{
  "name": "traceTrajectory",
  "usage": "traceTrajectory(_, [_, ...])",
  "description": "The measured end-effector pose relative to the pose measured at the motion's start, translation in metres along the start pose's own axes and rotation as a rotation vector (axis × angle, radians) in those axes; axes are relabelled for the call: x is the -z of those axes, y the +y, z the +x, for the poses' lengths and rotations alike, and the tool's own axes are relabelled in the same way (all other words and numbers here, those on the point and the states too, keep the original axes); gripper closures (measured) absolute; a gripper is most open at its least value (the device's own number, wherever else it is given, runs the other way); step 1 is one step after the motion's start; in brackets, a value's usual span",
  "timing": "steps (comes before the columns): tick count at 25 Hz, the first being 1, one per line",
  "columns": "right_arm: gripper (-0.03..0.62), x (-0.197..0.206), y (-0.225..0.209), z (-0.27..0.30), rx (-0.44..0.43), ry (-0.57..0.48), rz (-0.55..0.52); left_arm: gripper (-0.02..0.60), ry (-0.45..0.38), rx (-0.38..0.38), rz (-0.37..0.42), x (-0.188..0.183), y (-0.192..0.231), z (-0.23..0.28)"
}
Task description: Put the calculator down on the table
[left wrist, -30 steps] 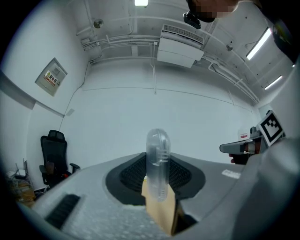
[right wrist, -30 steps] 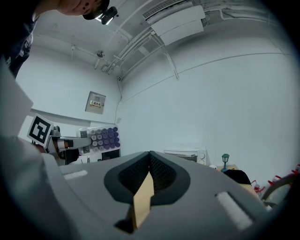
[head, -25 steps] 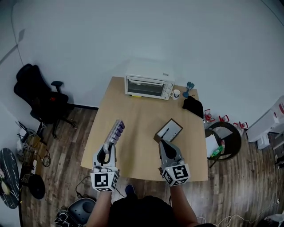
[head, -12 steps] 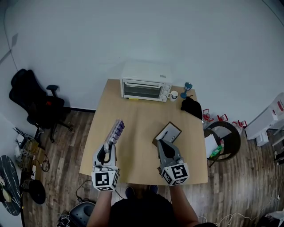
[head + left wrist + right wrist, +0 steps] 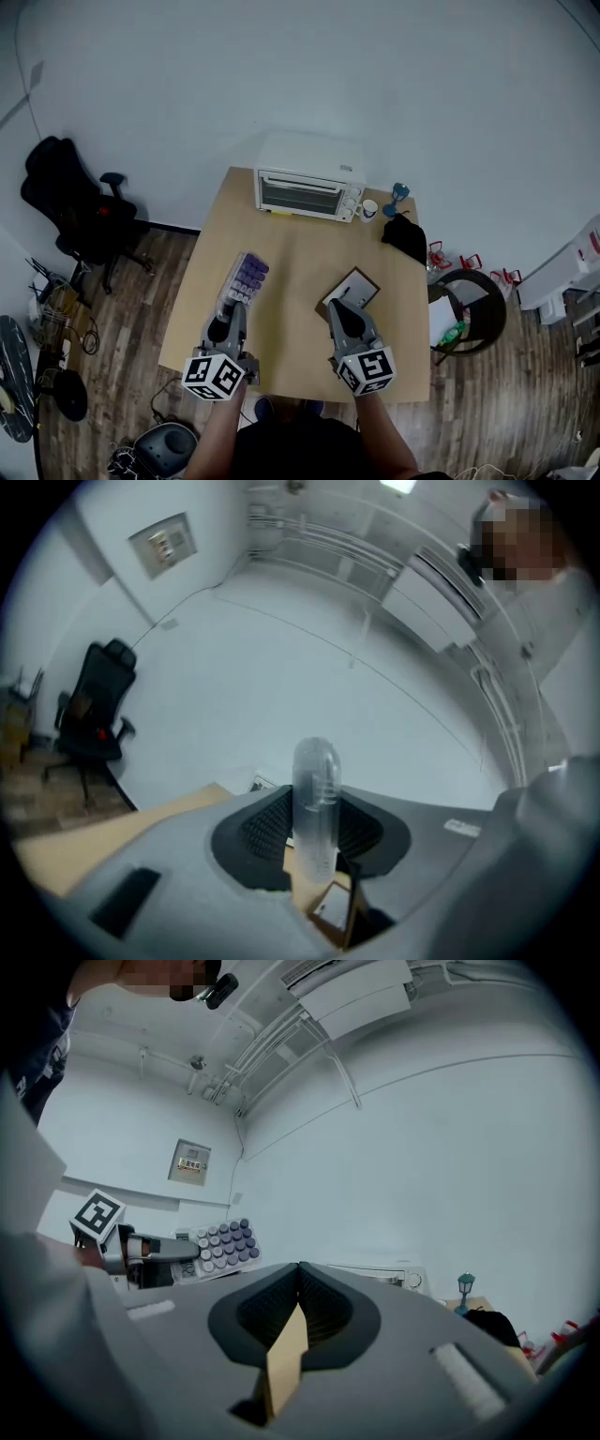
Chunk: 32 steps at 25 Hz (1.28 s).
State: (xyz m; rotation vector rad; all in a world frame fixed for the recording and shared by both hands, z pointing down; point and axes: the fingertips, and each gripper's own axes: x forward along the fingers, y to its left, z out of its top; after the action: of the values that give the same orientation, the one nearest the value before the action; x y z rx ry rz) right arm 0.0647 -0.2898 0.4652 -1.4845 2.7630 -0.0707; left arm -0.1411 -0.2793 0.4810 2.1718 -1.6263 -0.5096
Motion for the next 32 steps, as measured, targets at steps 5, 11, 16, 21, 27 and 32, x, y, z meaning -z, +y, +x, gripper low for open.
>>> traceTrajectory(5, [0.585, 0.001, -0.007, 0.004, -0.019, 0.002, 0.012, 0.482, -0.086, 0.007, -0.634, 0.010, 0.031, 0.005])
traceTrajectory(11, [0.585, 0.001, -0.009, 0.014, -0.049, 0.005, 0.002, 0.482, -0.136, -0.026, -0.897, 0.027, 0.049, 0.008])
traceTrajectory(16, [0.585, 0.003, -0.009, 0.018, -0.053, 0.007, 0.000, 0.482, -0.145, -0.036, -0.937, 0.030, 0.053, 0.010])
traceTrajectory(21, [0.586, 0.003, -0.010, 0.016, -0.051, 0.007, 0.000, 0.482, -0.123, -0.064, -0.952, 0.045, 0.062, 0.009])
traceTrajectory(27, [0.585, 0.009, -0.014, 0.012, -0.041, 0.012, 0.030, 0.482, -0.069, -0.156, -1.013, 0.093, 0.090, 0.003])
traceTrajectory(32, [0.586, 0.015, -0.017, 0.010, -0.034, 0.023, 0.054, 0.482, -0.026, -0.208, -1.014, 0.127, 0.109, 0.003])
